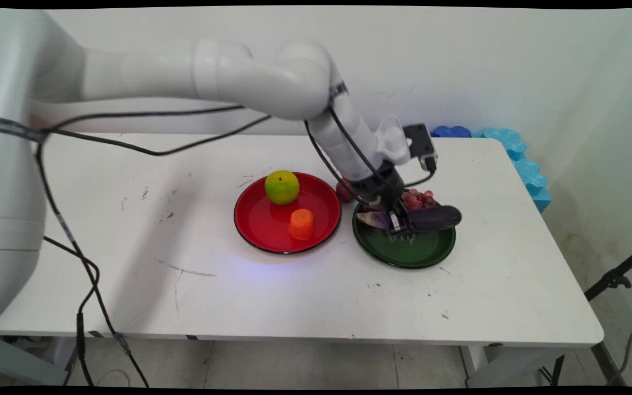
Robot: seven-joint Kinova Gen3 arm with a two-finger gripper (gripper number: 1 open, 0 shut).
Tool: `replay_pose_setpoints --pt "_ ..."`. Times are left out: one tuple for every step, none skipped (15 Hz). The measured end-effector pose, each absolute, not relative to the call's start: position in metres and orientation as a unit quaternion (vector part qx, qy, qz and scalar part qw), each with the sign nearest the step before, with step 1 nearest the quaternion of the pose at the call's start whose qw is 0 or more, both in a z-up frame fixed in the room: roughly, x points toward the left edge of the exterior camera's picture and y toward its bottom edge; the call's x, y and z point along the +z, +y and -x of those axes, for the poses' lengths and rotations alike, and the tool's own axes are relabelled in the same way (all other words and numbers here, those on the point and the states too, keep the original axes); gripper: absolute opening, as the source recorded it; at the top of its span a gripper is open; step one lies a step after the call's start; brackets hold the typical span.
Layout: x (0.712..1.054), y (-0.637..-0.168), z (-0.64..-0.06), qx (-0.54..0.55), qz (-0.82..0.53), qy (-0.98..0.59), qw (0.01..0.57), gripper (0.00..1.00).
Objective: Place the picked object on the table
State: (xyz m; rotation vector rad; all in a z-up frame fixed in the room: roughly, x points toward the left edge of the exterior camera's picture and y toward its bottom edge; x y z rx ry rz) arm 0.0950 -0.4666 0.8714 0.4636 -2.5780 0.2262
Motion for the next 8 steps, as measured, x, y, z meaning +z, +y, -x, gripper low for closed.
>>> replay_pose_setpoints --pt "0.885 -0.458 -0.101 0.083 -0.167 -0.948 0.259 0.00" --pt "0.895 -0.450 -0.107 0.081 -0.163 -0.947 0.263 0.00" --pt "0.905 -0.440 -0.115 0.079 -0.158 -0.948 0.266 0.00" --pt "0.912 -0.430 -0.124 0.076 -0.153 -0.948 0.268 0.00" --pt "0.917 -0.421 -0.132 0.073 -0.149 -0.949 0.267 0.00" --pt "0.919 -0.411 -0.141 0.071 -0.145 -0.950 0.266 0.00" --pt "0.919 -0.401 -0.150 0.067 -0.140 -0.952 0.265 0.00" --pt "0.917 -0.392 -0.156 0.063 -0.135 -0.953 0.263 0.00"
